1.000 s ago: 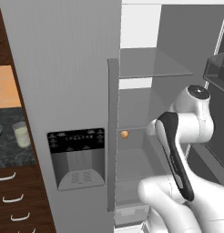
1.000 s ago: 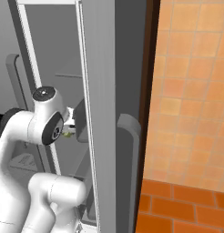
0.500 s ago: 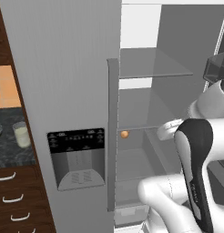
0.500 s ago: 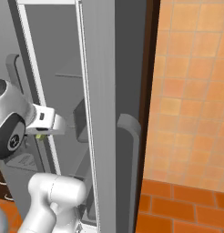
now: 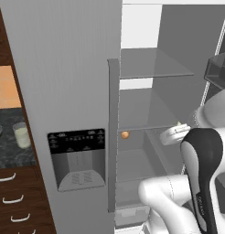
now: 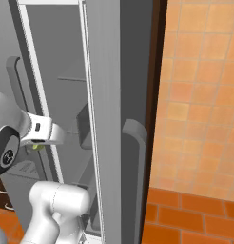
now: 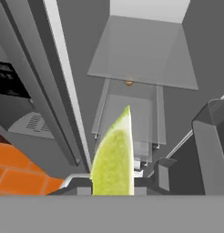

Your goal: Grab a lemon wedge from the fridge and one ice cube from the ice bowl, and put them in the glass of lemonade.

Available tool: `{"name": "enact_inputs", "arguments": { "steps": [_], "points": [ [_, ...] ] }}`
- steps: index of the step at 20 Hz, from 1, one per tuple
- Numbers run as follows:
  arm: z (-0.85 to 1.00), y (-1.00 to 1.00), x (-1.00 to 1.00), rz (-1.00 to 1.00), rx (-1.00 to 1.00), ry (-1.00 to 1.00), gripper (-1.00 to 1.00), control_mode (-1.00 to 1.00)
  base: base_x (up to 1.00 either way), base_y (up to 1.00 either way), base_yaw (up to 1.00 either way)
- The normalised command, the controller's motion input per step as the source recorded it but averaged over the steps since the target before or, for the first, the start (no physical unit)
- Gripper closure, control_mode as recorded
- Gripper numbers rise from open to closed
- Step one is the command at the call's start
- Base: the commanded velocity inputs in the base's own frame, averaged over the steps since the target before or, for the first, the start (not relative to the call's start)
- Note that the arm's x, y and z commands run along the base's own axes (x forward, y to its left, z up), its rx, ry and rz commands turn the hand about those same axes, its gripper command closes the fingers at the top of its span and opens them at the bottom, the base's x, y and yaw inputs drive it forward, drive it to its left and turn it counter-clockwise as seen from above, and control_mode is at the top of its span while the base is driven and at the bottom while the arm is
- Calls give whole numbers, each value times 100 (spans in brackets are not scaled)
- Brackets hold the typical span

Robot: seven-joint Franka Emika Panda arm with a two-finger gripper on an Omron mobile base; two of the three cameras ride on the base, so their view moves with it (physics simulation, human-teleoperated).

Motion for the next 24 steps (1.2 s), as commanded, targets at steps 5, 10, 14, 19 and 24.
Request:
{"name": "enact_inputs", "arguments": {
  "steps": [5,10,14,19,24],
  "points": [
    [0,0,0,0,0,0,100,100,-85,59,8],
    [0,0,0,0,0,0,100,100,-35,100,1],
    [0,0,0,0,0,0,100,100,26,100,-7],
    [0,0,0,0,0,0,100,100,42,100,-19],
    [0,0,0,0,0,0,100,100,44,100,-36]
  ]
}}
